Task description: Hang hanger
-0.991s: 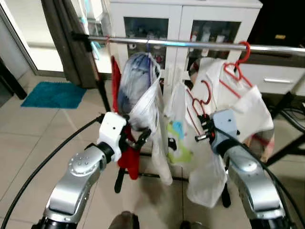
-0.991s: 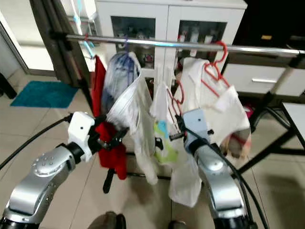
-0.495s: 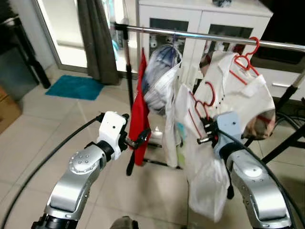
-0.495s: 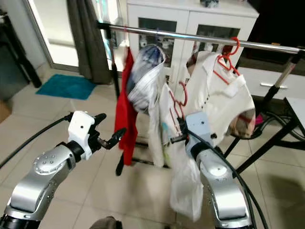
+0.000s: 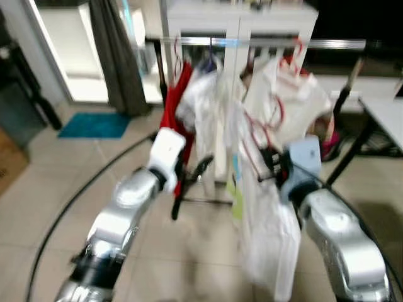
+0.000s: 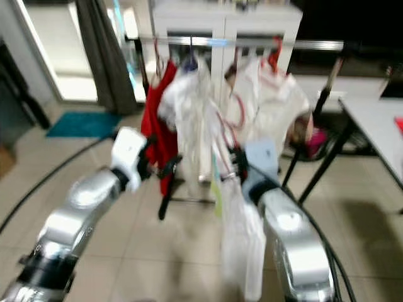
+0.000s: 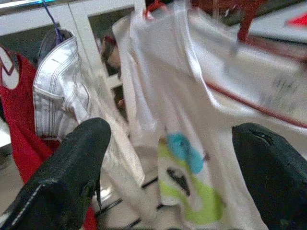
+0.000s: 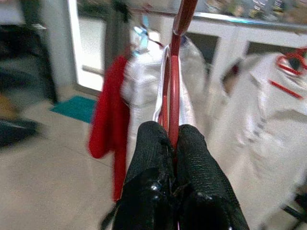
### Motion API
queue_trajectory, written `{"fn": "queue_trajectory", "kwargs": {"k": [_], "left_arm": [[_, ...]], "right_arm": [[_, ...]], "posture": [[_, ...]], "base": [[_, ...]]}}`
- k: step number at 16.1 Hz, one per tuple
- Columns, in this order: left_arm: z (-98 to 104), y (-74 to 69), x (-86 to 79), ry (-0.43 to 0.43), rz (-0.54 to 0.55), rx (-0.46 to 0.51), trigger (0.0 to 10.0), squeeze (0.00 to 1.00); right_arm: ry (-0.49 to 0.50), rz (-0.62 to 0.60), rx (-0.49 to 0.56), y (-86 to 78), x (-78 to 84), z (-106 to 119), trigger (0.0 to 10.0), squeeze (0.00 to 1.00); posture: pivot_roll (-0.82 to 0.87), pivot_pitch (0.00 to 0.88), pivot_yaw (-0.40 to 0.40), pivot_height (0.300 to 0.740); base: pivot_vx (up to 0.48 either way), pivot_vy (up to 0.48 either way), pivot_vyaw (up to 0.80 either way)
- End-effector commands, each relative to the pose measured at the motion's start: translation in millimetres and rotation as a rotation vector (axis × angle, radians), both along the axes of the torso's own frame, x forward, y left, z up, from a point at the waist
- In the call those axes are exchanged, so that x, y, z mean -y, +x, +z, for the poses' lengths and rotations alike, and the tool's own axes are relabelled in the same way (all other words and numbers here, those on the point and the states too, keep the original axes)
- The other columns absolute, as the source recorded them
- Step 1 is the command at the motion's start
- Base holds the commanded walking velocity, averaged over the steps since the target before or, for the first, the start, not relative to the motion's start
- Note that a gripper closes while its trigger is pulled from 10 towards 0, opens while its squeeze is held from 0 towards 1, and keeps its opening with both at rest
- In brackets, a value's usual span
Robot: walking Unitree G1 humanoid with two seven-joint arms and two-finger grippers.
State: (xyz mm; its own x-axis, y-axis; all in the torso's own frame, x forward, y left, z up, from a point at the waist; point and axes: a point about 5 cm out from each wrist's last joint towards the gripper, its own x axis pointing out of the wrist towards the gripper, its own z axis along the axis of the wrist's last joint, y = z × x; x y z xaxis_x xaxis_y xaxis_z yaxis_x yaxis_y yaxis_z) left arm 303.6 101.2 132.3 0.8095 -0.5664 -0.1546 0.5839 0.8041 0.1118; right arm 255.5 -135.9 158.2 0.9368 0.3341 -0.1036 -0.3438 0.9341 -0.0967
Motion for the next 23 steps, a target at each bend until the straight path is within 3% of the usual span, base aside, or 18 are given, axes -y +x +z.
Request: {"fn": "queue_trajectory", "kwargs": {"k": [1,2,5,7,8,9,15,23], "left_arm": [[-5,5.0,6.8,0.023,0.010,-0.013,10.0,0.71],[-4,8.5,11.7,-0.001,0.016,-0.022,10.0,0.00],[-1,21.8,18.9,-0.100,0.021,-0.054,10.0,0.00],[-5,25.1,19.4,-0.095,0.009,-0.072,10.0,0.00],[-12,26.8,20.2,-0.068,0.008,-0.096,3.1,0.00],[-15,27.7,21.5,-0.073,-0.005,-0.116,0.0,0.00],[-14,33.5,18.9,-0.097,-0.004,-0.095,0.0,0.00],[-17,26.8,11.0,-0.103,-0.033,-0.065,0.0,0.00]], "right_arm": [[0.007,0.053,0.022,-2.0,-5.0,8,0.0,0.00],[0.010,0.075,0.033,-3.7,-5.9,11,0.0,0.00],[0.019,0.143,0.050,-7.0,-14.9,18,0.0,0.00],[0.022,0.186,0.058,-9.4,-21.3,22,0.0,0.00],[0.027,0.216,0.063,-11.7,-23.5,24,0.0,0.00],[0.036,0.242,0.063,-13.8,-25.9,26,0.0,0.00],[0.058,0.261,0.065,-15.4,-27.3,29,0.0,0.00],[0.109,0.203,0.066,-11.2,-18.6,30,0.0,0.00]], "posture": [[0.01,0.000,0.070,0.740],[0.01,0.000,0.073,0.740],[0.00,0.000,0.074,0.740],[0.00,0.000,0.083,0.740],[0.00,0.000,0.081,0.740],[0.00,0.000,0.075,0.740],[0.00,0.000,0.077,0.740],[0.01,0.000,0.085,0.740]], "base": [[0.000,0.000,0.00],[0.000,0.000,0.00],[0.000,0.000,0.00],[0.000,0.000,0.00],[0.000,0.000,0.00],[0.000,0.000,0.00],[0.000,0.000,0.00],[0.000,0.000,0.00]]}}
